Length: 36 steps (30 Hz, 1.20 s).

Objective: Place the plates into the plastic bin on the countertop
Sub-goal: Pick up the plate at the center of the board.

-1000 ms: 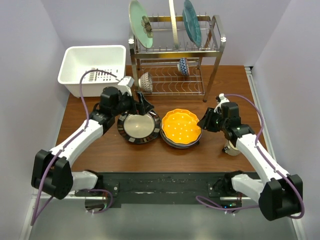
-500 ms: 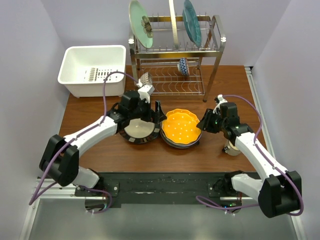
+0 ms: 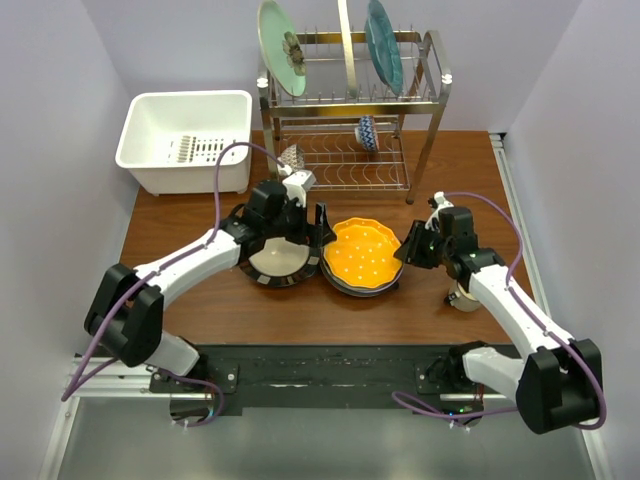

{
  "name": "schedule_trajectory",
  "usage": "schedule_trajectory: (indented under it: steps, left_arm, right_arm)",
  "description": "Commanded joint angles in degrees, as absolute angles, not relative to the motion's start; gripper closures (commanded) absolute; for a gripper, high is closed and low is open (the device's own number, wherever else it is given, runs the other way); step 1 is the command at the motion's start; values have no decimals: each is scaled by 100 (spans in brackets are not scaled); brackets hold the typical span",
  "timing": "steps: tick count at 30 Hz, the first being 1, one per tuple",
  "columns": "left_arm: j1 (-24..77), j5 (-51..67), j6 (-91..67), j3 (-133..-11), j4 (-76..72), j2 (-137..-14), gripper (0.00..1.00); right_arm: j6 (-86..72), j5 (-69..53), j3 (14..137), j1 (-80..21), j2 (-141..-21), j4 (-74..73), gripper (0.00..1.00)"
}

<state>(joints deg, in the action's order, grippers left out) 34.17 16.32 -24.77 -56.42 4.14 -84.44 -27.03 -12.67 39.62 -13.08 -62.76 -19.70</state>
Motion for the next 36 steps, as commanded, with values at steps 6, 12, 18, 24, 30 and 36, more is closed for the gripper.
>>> schedule_trajectory:
  steps: [6, 12, 18, 24, 30, 36]
  left_arm:
    - [3533, 1731, -2338, -5950, 448, -8622, 8]
    - [3612, 1731, -2285, -6047, 536, -8692, 12]
    - [3656, 1705, -2206, -6135, 668, -8754, 20]
    - [3674, 1731, -2145, -6152, 764, -8868, 26]
    - [3674, 1775, -2144, -6109, 782, -8930, 27]
    - [3674, 1934, -2232, -6029, 615, -8895, 32]
  right_arm:
    - [-2716, -1266, 3824, -1310, -6468, -1758, 68]
    - [-2733, -1371, 3762, -1310, -6548, -1609, 74]
    - [-2742, -1555, 3805, -1310, -6627, -1512, 93]
    - [-2786, -1679, 3814, -1310, -6680, -1398, 100]
    - [-2839, -1784, 3779, -1310, -6645, -1205, 100]
    - [-2935, -1995, 3709, -1310, -6618, -941, 100]
